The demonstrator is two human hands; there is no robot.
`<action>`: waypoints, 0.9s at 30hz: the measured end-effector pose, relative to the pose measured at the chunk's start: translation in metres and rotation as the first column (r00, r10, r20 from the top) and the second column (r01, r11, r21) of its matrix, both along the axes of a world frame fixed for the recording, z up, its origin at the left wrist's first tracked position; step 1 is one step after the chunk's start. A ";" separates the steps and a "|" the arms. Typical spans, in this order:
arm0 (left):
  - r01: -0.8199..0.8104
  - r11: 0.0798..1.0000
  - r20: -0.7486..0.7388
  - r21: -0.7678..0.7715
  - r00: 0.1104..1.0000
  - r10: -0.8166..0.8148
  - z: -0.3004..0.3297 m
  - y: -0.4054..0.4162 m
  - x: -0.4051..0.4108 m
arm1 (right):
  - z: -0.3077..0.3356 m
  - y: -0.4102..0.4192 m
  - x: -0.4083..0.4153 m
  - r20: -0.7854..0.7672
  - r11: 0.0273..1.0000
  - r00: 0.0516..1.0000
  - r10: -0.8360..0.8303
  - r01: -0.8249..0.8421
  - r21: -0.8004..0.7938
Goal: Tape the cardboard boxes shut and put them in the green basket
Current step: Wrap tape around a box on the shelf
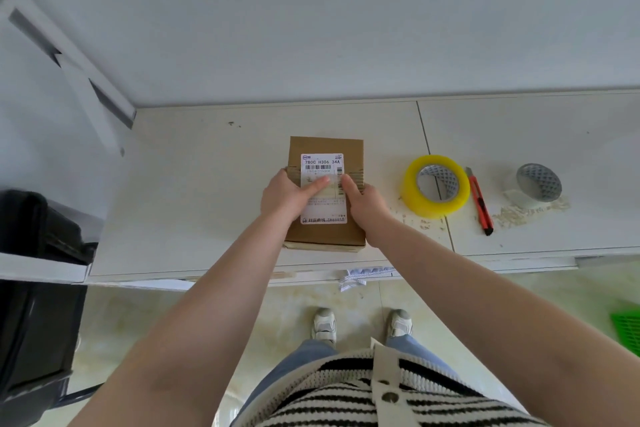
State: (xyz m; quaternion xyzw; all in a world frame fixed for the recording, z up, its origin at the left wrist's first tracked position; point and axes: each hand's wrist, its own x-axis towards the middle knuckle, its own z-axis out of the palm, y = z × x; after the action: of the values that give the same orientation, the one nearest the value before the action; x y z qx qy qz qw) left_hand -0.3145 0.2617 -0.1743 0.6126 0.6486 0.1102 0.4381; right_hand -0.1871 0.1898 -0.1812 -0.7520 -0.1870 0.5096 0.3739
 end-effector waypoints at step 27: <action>0.743 0.621 0.077 0.251 0.624 -0.778 0.075 -0.248 0.381 | 0.058 -0.310 0.275 0.030 0.495 0.510 -0.860 0.817 0.295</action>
State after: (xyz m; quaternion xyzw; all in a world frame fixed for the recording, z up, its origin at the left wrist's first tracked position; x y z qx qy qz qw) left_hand 0.0667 0.0140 -0.0992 0.8569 0.2711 0.0309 0.4373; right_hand 0.0881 -0.1200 -0.1235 -0.7365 0.1110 0.1680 0.6458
